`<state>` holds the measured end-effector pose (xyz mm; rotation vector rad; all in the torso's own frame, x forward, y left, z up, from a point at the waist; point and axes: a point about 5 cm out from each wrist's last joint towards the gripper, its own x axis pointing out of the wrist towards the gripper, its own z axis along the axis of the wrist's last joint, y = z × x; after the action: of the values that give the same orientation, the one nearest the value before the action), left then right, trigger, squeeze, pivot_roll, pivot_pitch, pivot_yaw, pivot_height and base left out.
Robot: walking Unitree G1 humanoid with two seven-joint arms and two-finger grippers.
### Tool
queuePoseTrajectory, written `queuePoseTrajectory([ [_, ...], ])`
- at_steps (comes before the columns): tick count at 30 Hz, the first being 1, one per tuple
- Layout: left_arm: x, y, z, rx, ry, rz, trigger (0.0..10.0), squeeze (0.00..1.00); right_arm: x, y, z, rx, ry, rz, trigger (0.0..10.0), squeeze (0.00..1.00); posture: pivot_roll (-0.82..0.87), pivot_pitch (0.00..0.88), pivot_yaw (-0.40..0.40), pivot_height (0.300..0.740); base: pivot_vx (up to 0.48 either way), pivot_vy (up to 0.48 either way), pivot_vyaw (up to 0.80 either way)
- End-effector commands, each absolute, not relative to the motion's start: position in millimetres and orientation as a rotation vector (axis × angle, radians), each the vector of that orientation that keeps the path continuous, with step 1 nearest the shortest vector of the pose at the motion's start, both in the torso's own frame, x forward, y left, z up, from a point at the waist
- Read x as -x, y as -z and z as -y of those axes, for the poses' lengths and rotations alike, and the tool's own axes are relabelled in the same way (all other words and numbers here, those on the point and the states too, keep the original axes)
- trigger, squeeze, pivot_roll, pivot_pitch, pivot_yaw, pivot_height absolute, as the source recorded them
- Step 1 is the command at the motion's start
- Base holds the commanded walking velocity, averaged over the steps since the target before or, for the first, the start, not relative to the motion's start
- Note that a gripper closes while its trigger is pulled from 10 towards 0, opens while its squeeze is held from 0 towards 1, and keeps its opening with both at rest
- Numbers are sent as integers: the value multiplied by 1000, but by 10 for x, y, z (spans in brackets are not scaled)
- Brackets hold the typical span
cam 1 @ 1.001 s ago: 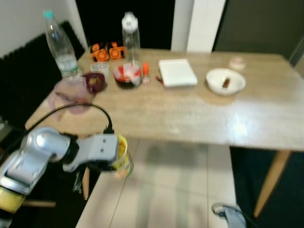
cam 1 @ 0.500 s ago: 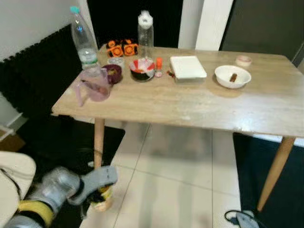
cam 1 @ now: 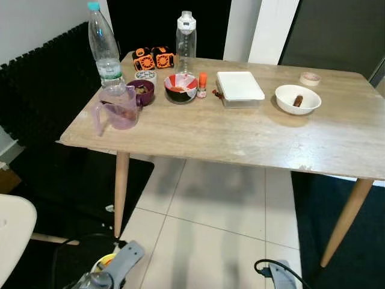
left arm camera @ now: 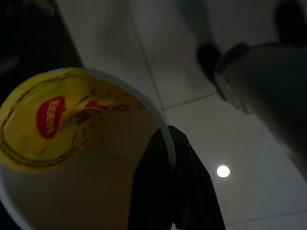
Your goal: Restocking fridge
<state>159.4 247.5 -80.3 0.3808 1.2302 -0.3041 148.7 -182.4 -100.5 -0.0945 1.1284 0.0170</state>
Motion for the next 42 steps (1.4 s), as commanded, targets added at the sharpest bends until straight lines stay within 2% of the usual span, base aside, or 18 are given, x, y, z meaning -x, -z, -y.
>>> queuePoseTrajectory([
  [1, -1423, 920, -2363, -303, 194, -1250, 10000, 0, -1367, 1018, 2047, 120, 11, -1162, 10000, 0, 52, 0, -44, 740, 0, 0, -781],
  [4, -1329, 961, -2347, -310, 168, -1274, 10000, 0, -1361, 1021, 2040, 122, 10, -1164, 10000, 0, 52, 0, -47, 740, 0, 0, -781],
  [7, -1248, 999, -2305, -364, 215, -1305, 10000, 0, -1354, 1031, 1990, 124, 5, -1165, 10000, 0, 54, 0, -47, 740, 0, 0, -781],
  [13, -1216, 1016, -2282, -334, 179, -1301, 10000, 0, -1360, 1029, 1995, 134, 5, -1170, 10000, 0, 59, 0, -52, 740, 0, 0, -781],
  [19, -1210, 1034, -2210, -391, 235, -1285, 10000, 0, -1370, 1030, 1970, 133, 4, -1172, 10000, 0, 52, 0, -50, 740, 0, 0, -781],
  [24, -1176, 1063, -2127, -373, 223, -1283, 10000, 0, -1364, 1034, 1965, 143, 8, -1175, 10000, 0, 52, 0, -60, 740, 0, 0, -781],
  [42, -1089, 1092, -2108, -365, 189, -1289, 10000, 0, -1322, 1044, 1997, 163, 17, -1190, 10000, 0, 50, 0, -66, 740, 0, 0, -781],
])
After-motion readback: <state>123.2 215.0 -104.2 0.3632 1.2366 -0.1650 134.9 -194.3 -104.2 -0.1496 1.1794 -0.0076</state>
